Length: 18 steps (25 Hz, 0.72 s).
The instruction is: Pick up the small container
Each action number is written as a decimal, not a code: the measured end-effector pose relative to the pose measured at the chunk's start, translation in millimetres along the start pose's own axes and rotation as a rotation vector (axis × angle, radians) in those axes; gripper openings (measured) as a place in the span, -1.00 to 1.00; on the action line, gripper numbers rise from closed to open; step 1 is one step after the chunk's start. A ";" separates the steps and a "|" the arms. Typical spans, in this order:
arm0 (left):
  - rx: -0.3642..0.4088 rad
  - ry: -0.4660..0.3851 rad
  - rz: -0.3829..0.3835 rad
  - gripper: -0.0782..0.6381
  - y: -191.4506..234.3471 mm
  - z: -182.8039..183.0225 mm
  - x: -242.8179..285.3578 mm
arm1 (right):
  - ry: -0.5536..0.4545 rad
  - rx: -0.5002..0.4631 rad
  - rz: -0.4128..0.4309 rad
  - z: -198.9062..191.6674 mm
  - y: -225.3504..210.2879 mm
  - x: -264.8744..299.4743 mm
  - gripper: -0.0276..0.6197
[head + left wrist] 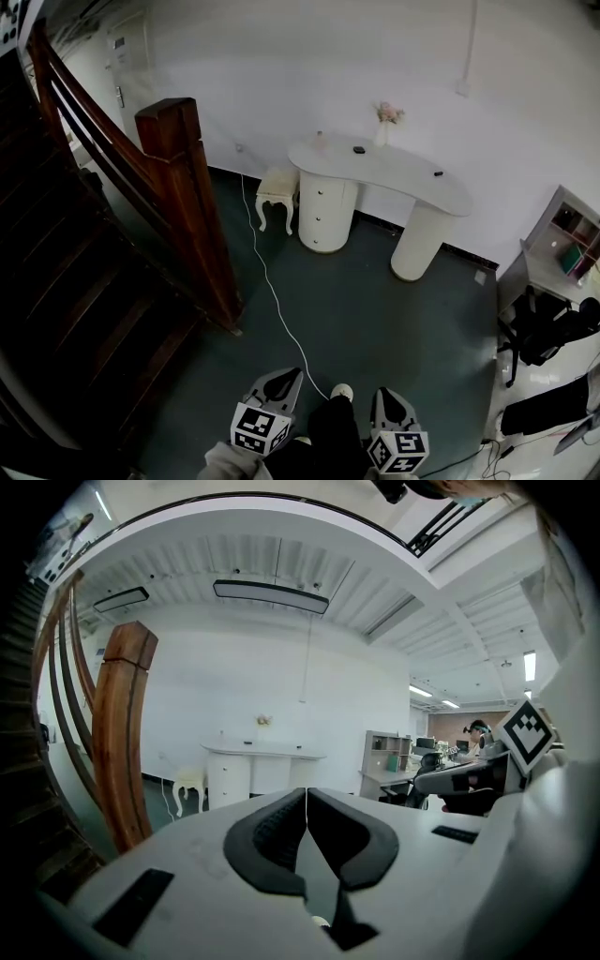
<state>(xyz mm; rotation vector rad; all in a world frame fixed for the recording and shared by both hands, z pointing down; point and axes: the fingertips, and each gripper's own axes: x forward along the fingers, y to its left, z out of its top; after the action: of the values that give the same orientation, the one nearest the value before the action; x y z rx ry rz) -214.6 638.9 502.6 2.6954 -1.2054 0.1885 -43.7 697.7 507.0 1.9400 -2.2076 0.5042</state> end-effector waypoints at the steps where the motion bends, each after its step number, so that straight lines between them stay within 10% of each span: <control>1: -0.002 0.000 0.005 -0.73 2.6 0.9 3.4 | 0.001 -0.004 0.004 2.2 -0.1 4.1 -0.76; 18: -0.028 -0.024 0.075 -0.73 64.6 51.2 150.1 | 0.023 -0.036 0.091 73.6 -54.4 153.1 -0.76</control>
<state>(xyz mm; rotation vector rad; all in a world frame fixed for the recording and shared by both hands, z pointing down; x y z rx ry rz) -161.4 476.8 488.5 2.6383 -1.3066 0.1489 -5.1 523.8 497.9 1.8139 -2.2827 0.4926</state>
